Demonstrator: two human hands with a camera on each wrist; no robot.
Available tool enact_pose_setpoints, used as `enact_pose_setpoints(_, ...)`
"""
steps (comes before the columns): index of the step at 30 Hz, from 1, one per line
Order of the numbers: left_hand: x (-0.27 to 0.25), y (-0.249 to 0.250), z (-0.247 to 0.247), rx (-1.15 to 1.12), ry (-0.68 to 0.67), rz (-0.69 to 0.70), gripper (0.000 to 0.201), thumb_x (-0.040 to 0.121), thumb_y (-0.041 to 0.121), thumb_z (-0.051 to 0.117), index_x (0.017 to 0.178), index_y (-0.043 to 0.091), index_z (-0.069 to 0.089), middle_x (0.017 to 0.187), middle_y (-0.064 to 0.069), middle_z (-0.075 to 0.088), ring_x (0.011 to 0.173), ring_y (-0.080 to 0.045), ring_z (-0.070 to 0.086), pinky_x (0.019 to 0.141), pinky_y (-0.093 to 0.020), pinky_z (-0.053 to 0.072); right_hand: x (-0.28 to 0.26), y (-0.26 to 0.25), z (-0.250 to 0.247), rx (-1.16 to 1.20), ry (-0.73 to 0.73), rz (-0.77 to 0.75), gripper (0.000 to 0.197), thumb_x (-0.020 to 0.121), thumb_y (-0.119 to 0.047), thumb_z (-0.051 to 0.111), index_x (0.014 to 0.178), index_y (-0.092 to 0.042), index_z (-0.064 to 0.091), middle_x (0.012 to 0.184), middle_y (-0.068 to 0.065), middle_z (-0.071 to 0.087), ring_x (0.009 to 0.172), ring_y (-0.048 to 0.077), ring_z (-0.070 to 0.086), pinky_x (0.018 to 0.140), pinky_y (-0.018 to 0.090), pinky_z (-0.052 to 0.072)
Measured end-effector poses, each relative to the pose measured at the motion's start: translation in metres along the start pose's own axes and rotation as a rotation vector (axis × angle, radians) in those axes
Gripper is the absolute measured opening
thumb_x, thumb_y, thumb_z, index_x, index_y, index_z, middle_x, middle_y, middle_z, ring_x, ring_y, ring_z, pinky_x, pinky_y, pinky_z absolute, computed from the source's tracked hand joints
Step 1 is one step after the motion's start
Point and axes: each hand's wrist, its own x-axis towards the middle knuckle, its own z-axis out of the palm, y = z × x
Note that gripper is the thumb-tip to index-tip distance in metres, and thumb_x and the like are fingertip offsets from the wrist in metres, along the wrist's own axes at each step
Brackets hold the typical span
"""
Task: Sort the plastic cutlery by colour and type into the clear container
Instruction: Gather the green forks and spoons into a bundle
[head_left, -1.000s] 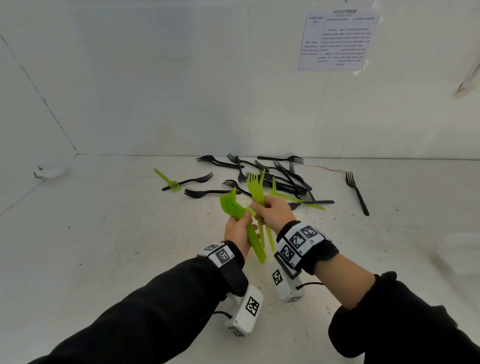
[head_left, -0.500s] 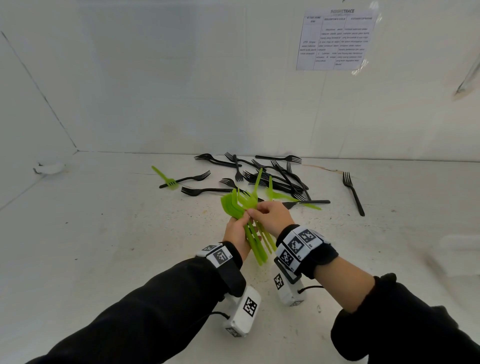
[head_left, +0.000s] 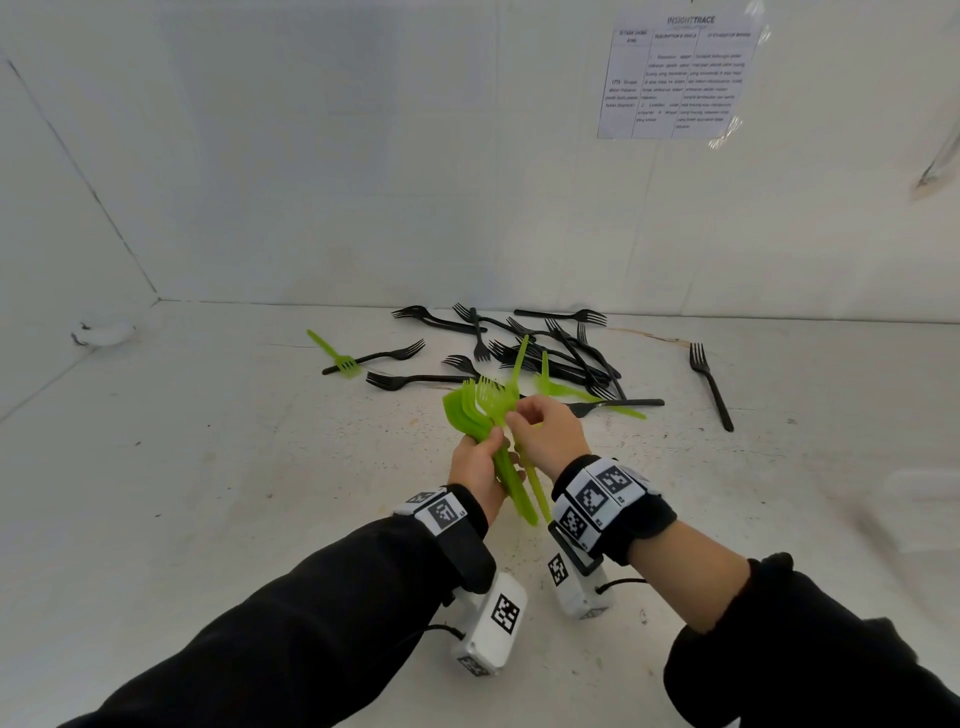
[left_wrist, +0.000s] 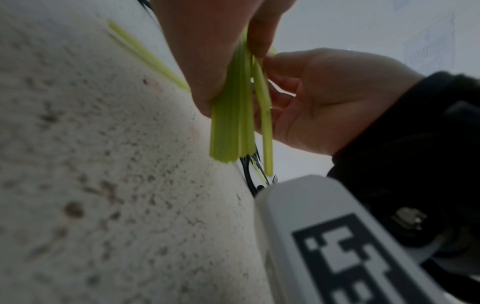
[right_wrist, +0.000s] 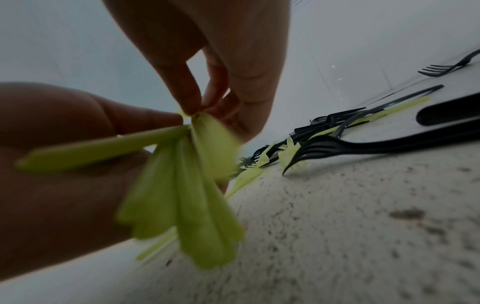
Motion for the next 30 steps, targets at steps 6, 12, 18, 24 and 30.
enact_pose_setpoints(6,0.003,0.001,-0.004,0.055,0.002,0.021,0.013,0.100,0.012,0.039,0.104,0.011,0.051,0.084,-0.003,0.051,0.072,-0.017,0.050,0.064,-0.034,0.043,0.006,-0.003,0.004,0.038,0.074,0.031,0.008,0.086,-0.019,0.063,0.091,-0.014,0.061,0.079,-0.006,0.057,0.087,0.022,0.061,0.089,0.041,0.052)
enact_pose_setpoints(12,-0.002,0.004,-0.006,0.122,-0.047,-0.001,0.032,0.101,0.015,0.037,0.130,0.011,0.048,0.119,-0.014,0.060,0.100,-0.026,0.058,0.083,-0.043,0.048,0.004,-0.015,0.007,0.019,-0.073,0.033,0.003,0.086,-0.017,0.064,0.084,-0.017,0.061,0.075,-0.007,0.058,0.082,0.016,0.059,0.083,0.033,0.055)
enact_pose_setpoints(18,-0.003,0.009,-0.014,0.132,-0.089,-0.015,0.028,0.097,0.016,0.031,0.092,0.013,0.059,0.067,-0.003,0.062,0.065,-0.017,0.050,0.060,-0.030,0.040,0.002,-0.016,0.008,0.056,-0.069,0.050,0.013,0.083,-0.012,0.068,0.095,-0.011,0.065,0.091,0.008,0.067,0.083,0.022,0.065,0.081,0.039,0.057)
enact_pose_setpoints(24,-0.003,0.012,-0.018,0.178,-0.007,0.027,0.026,0.102,0.023,0.034,0.113,0.010,0.054,0.094,-0.010,0.061,0.081,-0.020,0.057,0.070,-0.034,0.046,0.002,-0.013,0.015,0.095,-0.023,0.005,0.022,0.082,-0.011,0.067,0.104,-0.009,0.065,0.091,0.003,0.065,0.087,0.016,0.061,0.087,0.036,0.054)
enact_pose_setpoints(30,0.001,0.015,-0.028,0.194,-0.020,0.090,0.019,0.099,0.017,0.043,0.094,0.012,0.060,0.086,-0.010,0.062,0.077,-0.021,0.059,0.070,-0.035,0.049,0.004,-0.015,0.018,0.091,-0.073,0.006,0.020,0.083,-0.010,0.067,0.103,-0.006,0.066,0.080,-0.003,0.062,0.079,0.012,0.060,0.081,0.031,0.054)
